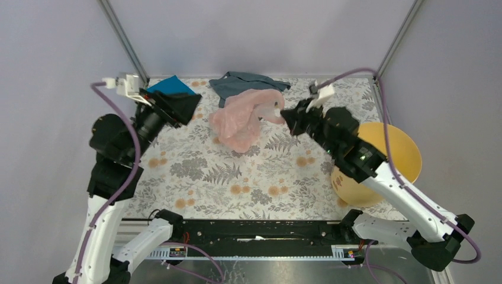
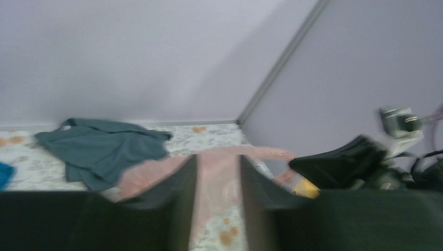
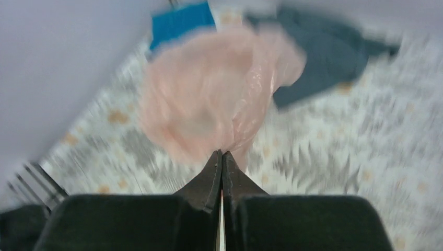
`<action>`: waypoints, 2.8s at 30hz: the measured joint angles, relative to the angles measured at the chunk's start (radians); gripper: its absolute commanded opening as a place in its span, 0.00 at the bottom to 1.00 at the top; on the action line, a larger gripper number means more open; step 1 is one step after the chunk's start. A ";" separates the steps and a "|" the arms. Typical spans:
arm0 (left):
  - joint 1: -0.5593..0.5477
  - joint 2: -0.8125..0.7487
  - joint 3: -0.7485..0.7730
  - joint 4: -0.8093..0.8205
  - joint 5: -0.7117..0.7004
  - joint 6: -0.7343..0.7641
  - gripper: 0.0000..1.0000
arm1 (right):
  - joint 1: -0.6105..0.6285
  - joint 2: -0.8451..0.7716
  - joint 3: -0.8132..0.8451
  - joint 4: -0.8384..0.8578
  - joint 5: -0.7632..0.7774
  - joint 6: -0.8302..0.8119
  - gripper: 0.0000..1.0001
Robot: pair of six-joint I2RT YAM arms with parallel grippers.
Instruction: Put the trash bags into the trash bin
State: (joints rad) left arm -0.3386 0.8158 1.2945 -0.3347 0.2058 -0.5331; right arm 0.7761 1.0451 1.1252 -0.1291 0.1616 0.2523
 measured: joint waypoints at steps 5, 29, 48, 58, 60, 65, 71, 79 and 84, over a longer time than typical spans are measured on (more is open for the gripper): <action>0.000 0.074 -0.310 -0.019 0.085 -0.035 0.98 | 0.000 0.019 -0.376 -0.047 -0.049 0.077 0.00; -0.016 0.435 -0.313 -0.087 -0.067 0.005 0.63 | 0.000 -0.017 -0.459 -0.138 -0.042 0.110 0.00; -0.117 0.719 -0.107 -0.221 -0.236 0.189 0.64 | 0.000 -0.019 -0.463 -0.116 -0.050 0.099 0.00; -0.169 0.777 -0.023 -0.311 -0.359 0.267 0.60 | 0.000 -0.019 -0.476 -0.098 -0.051 0.095 0.00; -0.171 0.777 0.003 -0.327 -0.377 0.283 0.58 | 0.000 -0.019 -0.476 -0.098 -0.051 0.095 0.00; -0.170 0.777 0.030 -0.331 -0.405 0.322 0.72 | 0.000 -0.019 -0.476 -0.098 -0.052 0.095 0.00; -0.127 0.777 0.030 -0.335 -0.323 0.353 0.77 | 0.000 -0.015 -0.476 -0.098 -0.061 0.095 0.00; -0.001 0.859 0.021 -0.278 -0.085 0.349 0.73 | 0.000 -0.011 -0.476 -0.097 -0.077 0.095 0.00; 0.008 0.897 0.004 -0.270 0.002 0.343 0.53 | 0.000 -0.011 -0.477 -0.090 -0.077 0.095 0.00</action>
State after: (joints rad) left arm -0.3305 1.7126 1.2984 -0.6044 0.2077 -0.1905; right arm 0.7761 1.0344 0.6483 -0.2188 0.0841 0.3473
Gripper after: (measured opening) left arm 0.647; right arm 0.011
